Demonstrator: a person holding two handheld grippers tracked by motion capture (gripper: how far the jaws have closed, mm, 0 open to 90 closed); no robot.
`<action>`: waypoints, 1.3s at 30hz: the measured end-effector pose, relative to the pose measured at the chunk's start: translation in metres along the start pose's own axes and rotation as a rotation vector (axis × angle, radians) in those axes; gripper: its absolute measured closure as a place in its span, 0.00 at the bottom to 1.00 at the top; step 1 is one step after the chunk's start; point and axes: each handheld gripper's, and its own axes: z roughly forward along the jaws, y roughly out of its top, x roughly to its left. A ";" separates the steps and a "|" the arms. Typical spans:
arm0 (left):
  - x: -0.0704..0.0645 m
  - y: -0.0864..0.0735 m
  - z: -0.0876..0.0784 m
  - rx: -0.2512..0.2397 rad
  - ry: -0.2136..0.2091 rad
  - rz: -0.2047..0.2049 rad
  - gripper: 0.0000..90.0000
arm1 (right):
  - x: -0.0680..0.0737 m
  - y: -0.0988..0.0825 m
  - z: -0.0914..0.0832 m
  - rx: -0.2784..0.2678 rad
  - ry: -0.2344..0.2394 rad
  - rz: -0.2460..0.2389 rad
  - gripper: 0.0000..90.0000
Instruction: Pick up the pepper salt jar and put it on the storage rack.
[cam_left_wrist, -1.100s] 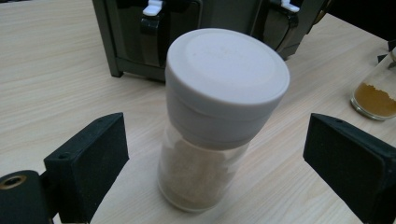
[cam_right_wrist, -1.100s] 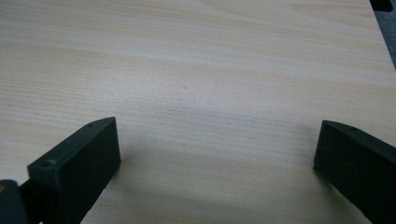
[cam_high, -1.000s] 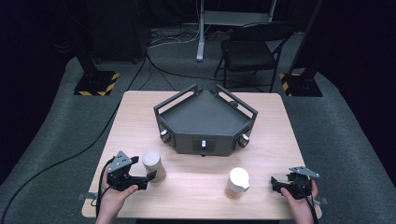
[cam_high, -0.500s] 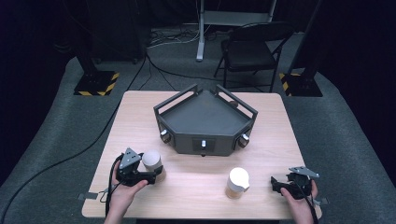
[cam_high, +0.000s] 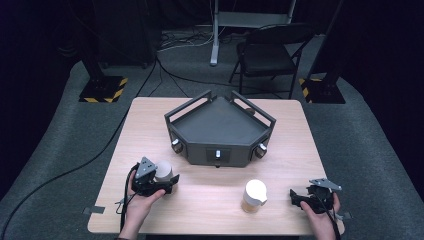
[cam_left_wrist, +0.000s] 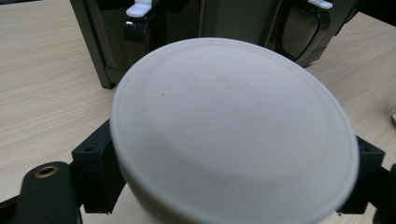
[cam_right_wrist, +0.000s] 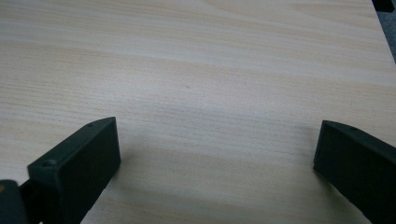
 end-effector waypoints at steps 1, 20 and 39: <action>-0.002 0.000 0.000 -0.006 0.004 0.007 0.21 | 0.000 0.000 0.000 0.000 0.000 0.000 0.00; -0.011 -0.001 0.009 -0.006 0.058 0.047 0.39 | 0.000 0.000 0.000 0.000 0.001 -0.001 0.00; -0.015 0.007 0.010 0.008 0.052 0.051 0.40 | 0.000 0.000 0.000 0.000 0.001 -0.002 0.00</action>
